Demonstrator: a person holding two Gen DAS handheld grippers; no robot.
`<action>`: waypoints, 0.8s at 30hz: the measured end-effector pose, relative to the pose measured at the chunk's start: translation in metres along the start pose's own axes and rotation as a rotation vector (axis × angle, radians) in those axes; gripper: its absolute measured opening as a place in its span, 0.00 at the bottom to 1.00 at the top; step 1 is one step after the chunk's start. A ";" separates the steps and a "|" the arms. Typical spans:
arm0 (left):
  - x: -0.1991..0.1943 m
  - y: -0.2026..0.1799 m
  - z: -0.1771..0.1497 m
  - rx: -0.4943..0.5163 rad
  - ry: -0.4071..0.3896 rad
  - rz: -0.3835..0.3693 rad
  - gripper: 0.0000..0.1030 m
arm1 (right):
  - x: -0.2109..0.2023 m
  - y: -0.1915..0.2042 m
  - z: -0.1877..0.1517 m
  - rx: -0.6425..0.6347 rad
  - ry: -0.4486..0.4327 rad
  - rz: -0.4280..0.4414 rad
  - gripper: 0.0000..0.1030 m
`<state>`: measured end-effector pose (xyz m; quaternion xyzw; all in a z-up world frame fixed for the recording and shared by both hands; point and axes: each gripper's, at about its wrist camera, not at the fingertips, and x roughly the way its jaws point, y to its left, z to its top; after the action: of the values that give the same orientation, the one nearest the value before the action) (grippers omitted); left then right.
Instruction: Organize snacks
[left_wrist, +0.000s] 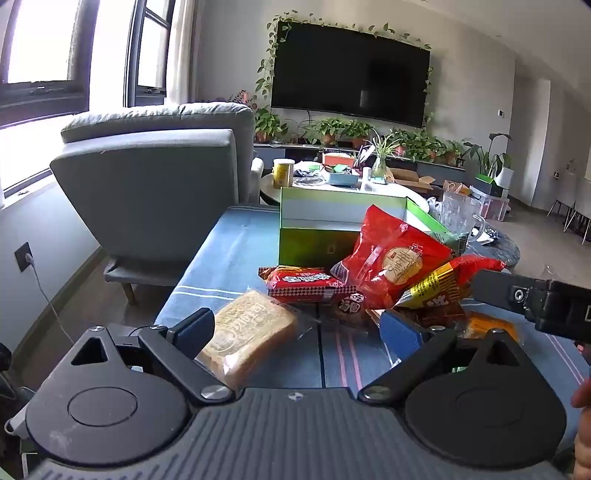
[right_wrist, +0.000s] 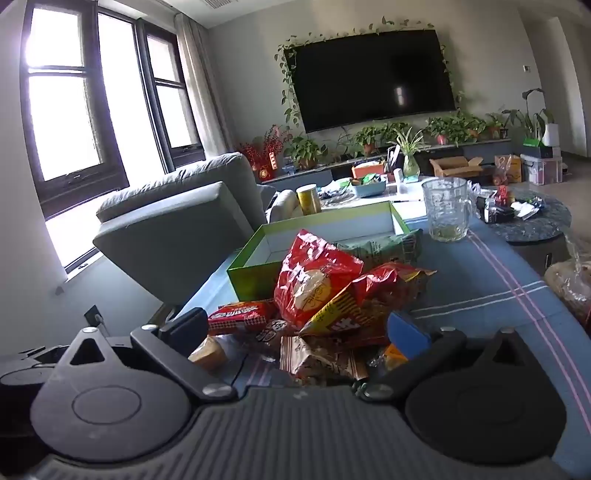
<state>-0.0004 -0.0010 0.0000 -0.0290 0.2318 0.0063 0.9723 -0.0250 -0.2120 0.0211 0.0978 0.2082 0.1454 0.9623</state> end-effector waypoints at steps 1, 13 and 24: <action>-0.001 -0.001 0.000 0.002 0.001 0.002 0.92 | -0.001 0.000 0.001 0.003 0.000 0.000 0.78; 0.004 0.004 -0.004 -0.010 0.020 -0.012 0.88 | 0.002 0.001 -0.002 0.008 0.026 0.017 0.78; 0.005 0.004 -0.006 -0.025 0.027 -0.023 0.88 | 0.002 0.002 -0.004 0.005 0.030 0.007 0.78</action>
<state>0.0012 0.0024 -0.0073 -0.0437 0.2445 -0.0026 0.9687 -0.0255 -0.2086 0.0169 0.0987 0.2227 0.1498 0.9582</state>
